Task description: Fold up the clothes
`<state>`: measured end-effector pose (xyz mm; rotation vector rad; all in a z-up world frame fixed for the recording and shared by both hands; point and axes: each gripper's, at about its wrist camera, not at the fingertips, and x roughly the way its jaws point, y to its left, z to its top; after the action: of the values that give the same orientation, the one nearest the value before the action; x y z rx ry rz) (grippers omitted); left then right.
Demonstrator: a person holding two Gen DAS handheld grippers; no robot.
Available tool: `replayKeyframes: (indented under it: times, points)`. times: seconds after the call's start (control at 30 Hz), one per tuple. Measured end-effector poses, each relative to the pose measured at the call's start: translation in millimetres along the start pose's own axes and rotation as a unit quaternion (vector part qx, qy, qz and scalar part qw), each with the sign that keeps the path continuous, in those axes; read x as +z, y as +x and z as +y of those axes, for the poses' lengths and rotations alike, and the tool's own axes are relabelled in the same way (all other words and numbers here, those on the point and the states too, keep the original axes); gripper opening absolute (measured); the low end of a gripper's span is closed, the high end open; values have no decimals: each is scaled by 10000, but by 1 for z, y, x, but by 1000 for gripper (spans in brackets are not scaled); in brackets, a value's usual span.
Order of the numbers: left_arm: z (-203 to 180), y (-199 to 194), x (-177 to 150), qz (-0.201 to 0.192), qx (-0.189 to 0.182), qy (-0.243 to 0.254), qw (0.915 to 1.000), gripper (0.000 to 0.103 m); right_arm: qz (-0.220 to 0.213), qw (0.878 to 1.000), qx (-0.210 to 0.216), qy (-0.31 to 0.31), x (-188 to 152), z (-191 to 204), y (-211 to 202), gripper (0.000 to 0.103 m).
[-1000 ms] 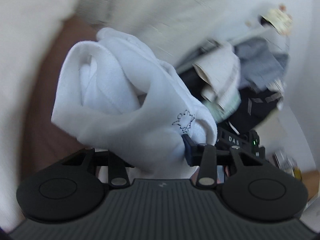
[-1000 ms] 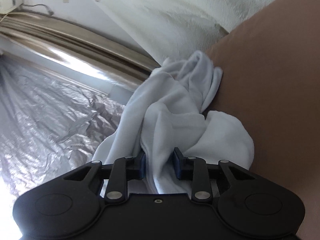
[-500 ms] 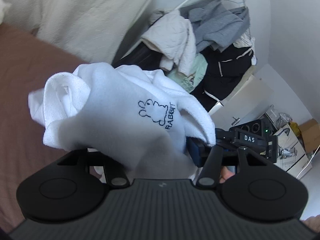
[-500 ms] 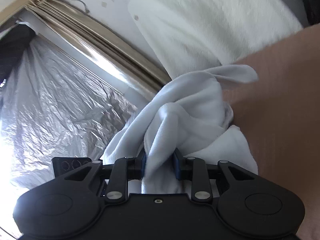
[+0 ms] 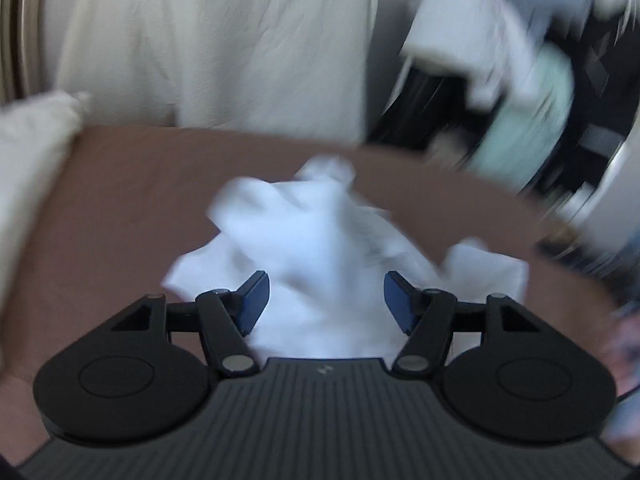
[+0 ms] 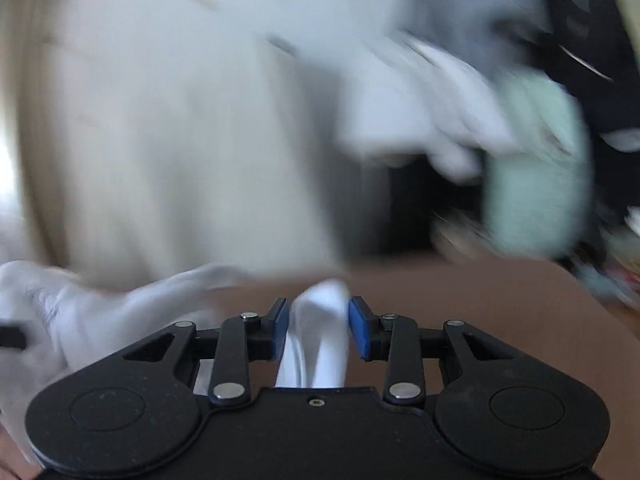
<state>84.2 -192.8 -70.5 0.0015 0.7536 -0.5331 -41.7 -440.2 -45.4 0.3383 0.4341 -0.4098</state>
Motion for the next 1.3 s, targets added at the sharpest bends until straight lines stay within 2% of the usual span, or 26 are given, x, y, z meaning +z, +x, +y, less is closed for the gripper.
replayKeyframes:
  times: [0.07, 0.13, 0.17, 0.2, 0.27, 0.33, 0.43, 0.57, 0.6, 0.63, 0.67, 0.77, 0.83, 0.9, 0.97, 1.0, 1.03, 1.13, 1.2, 1.27, 1.3]
  points:
    - [-1, 9, -12, 130, 179, 218, 9995, 63, 584, 9916, 707, 907, -10, -22, 8, 40]
    - [5, 18, -15, 286, -44, -92, 9995, 64, 1056, 9701, 1555, 1536, -15, -29, 16, 48]
    - [10, 22, -16, 329, -195, -331, 9987, 64, 1202, 9601, 1961, 1588, -14, -23, 20, 55]
    - [15, 26, -16, 371, -346, -570, 9971, 64, 1263, 9546, 2213, 1540, -12, -13, 22, 57]
    - [23, 33, -17, 417, -623, -898, 9931, 65, 1306, 9573, 2331, 1100, -9, 8, 24, 65]
    - [25, 42, -11, 418, -709, -992, 9917, 68, 1387, 9631, 2229, 599, -12, 18, 30, 70]
    - [38, 61, -1, 455, -599, -1106, 9910, 73, 1587, 9670, 1986, 183, -24, 21, 41, 70]
    - [69, 65, 3, 314, -228, -1355, 9900, 73, 1847, 9681, 1655, -372, -39, 24, 57, 69]
    - [75, 63, 4, 262, -104, -1348, 9905, 73, 1859, 9678, 1657, -370, -43, 22, 62, 65]
    - [81, 63, 3, 221, -14, -1352, 9906, 73, 1807, 9707, 1533, -410, -44, 22, 67, 29]
    - [85, 64, 3, 216, 35, -1352, 9906, 73, 1742, 9740, 1368, -472, -44, 23, 70, 10]
    - [89, 73, 10, 311, 58, -1272, 9914, 72, 920, 9884, 899, -805, -31, 21, 54, 9]
    - [85, 73, 15, 130, -11, -1208, 9926, 71, 402, 9953, 487, -735, -17, 7, 43, 9]
    - [81, 71, 19, -98, -47, -1134, 9935, 71, -92, 9975, -151, -682, -4, -18, 37, 9]
    - [75, 71, 19, -166, -97, -1118, 9935, 73, -500, 9929, -893, -603, 6, -50, 34, 9]
    - [73, 72, 18, -134, -190, -1148, 9931, 73, -590, 9918, -1052, -433, 10, -68, 36, 9]
    - [72, 73, 17, -102, -282, -1178, 9926, 73, -542, 9932, -1021, -117, 13, -88, 40, 9]
    - [67, 80, 13, 18, -508, -1263, 9907, 73, -77, 9929, -793, 879, 7, -133, 57, 9]
    - [64, 84, 10, 149, -610, -1359, 9887, 73, 22, 9923, -861, 890, -1, -135, 64, 9]
    - [61, 91, 1, 381, -1021, -1487, 9829, 73, -40, 9936, -817, 782, 0, -133, 64, 9]
    - [59, 98, -6, 633, -1259, -1543, 9779, 73, -99, 9941, -774, 748, 2, -132, 60, 9]
